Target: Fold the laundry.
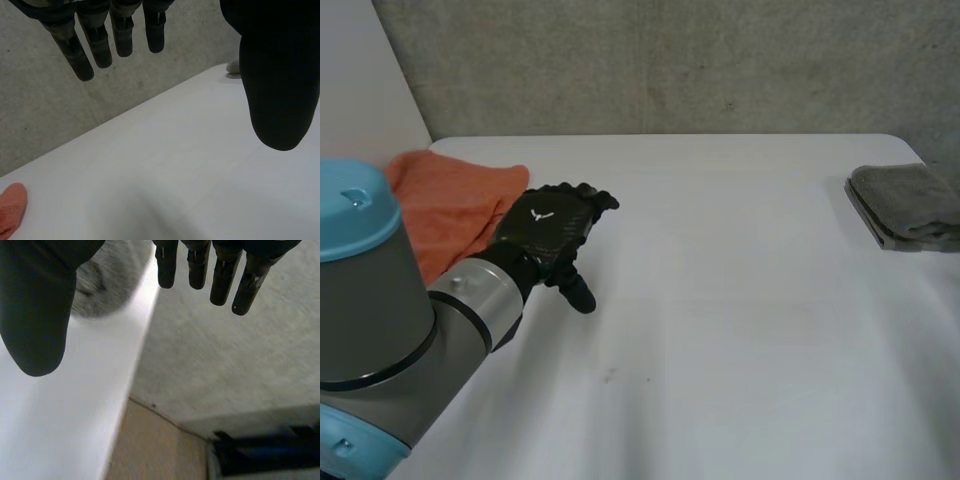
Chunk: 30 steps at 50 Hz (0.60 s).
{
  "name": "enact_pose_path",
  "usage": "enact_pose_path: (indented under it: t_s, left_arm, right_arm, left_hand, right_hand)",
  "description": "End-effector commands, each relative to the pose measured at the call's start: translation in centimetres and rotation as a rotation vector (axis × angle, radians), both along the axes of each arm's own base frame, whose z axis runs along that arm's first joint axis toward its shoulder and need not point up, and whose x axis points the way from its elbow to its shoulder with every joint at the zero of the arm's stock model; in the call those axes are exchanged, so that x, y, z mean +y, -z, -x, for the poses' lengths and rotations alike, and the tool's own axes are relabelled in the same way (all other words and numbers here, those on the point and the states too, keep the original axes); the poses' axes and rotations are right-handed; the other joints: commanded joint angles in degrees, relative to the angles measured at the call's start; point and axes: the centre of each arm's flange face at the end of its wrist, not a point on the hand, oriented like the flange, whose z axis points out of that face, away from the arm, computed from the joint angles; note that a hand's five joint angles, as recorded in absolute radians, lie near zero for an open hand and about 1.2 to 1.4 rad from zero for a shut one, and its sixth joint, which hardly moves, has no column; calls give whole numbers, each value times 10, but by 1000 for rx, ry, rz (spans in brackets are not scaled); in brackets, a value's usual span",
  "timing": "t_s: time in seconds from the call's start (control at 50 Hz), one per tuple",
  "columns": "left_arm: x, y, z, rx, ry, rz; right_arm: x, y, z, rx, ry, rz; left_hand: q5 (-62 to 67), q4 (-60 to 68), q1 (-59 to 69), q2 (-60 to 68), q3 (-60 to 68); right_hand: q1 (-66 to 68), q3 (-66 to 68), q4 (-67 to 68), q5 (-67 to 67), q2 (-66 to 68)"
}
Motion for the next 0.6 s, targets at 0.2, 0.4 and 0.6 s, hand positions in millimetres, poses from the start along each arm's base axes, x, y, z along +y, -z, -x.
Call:
enact_pose_path:
  t_s: [0.2,0.4,0.6]
  left_arm:
    - [-31,-26,-31,44,-127,85]
    - [-89,-39,-81,49,-325,162]
    - [-171,11,-148,-162,-507,106]
  right_arm:
    - [48,-129,-46,-46,-82,277]
    - [148,-150,-176,-392,-597,335]
    - [268,-91,-277,-486,-976,149]
  left_hand:
    - [-12,-13,-17,-14,-18]
    - [-17,-18,-23,-19,-23]
    - [-19,-20,-24,-21,-25]
  right_hand:
    - [-6,-21,-32,-37,-24]
    - [-6,-21,-32,-37,-24]
    - [-6,-21,-32,-37,-24]
